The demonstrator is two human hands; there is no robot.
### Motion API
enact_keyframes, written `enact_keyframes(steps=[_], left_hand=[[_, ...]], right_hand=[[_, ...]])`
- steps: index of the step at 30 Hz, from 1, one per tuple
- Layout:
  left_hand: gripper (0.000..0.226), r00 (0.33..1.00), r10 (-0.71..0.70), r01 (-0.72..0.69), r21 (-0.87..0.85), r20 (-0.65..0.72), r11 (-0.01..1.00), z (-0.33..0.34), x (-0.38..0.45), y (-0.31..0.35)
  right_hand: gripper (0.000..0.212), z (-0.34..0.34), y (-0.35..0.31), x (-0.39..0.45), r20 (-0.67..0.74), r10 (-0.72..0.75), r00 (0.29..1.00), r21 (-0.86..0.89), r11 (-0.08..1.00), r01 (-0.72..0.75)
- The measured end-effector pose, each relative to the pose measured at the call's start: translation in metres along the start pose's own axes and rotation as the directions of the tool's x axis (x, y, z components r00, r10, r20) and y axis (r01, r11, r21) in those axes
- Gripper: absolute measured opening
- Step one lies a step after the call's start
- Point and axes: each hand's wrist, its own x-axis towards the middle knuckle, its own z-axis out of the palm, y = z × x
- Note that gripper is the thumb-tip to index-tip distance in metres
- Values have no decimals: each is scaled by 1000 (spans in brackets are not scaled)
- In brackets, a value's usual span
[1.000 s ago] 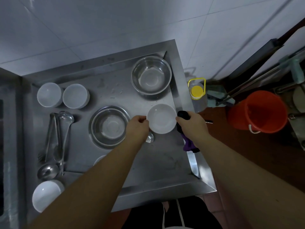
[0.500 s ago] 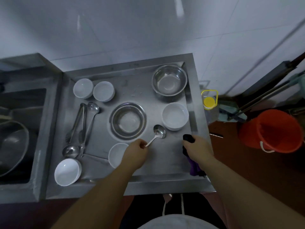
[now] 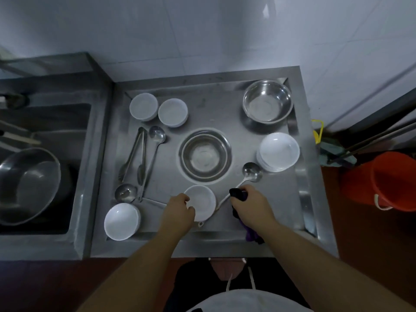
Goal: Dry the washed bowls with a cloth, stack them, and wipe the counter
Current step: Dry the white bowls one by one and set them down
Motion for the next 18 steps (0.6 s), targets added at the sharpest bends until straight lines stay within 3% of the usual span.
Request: enact_keyframes(steps=[6, 11, 18], left_hand=[[38, 996, 33, -36, 38, 81, 999, -17, 36, -35], [38, 977, 50, -47, -17, 209, 999, -16, 60, -37], [34, 960, -3, 38, -120, 280, 992, -11, 72, -28]], right_hand=[[26, 61, -22, 3, -99, 75, 992, 41, 997, -71], [28, 94, -25, 4, -176, 162, 971, 111, 983, -144], [36, 105, -27, -9, -225, 261, 939, 262, 944, -200]])
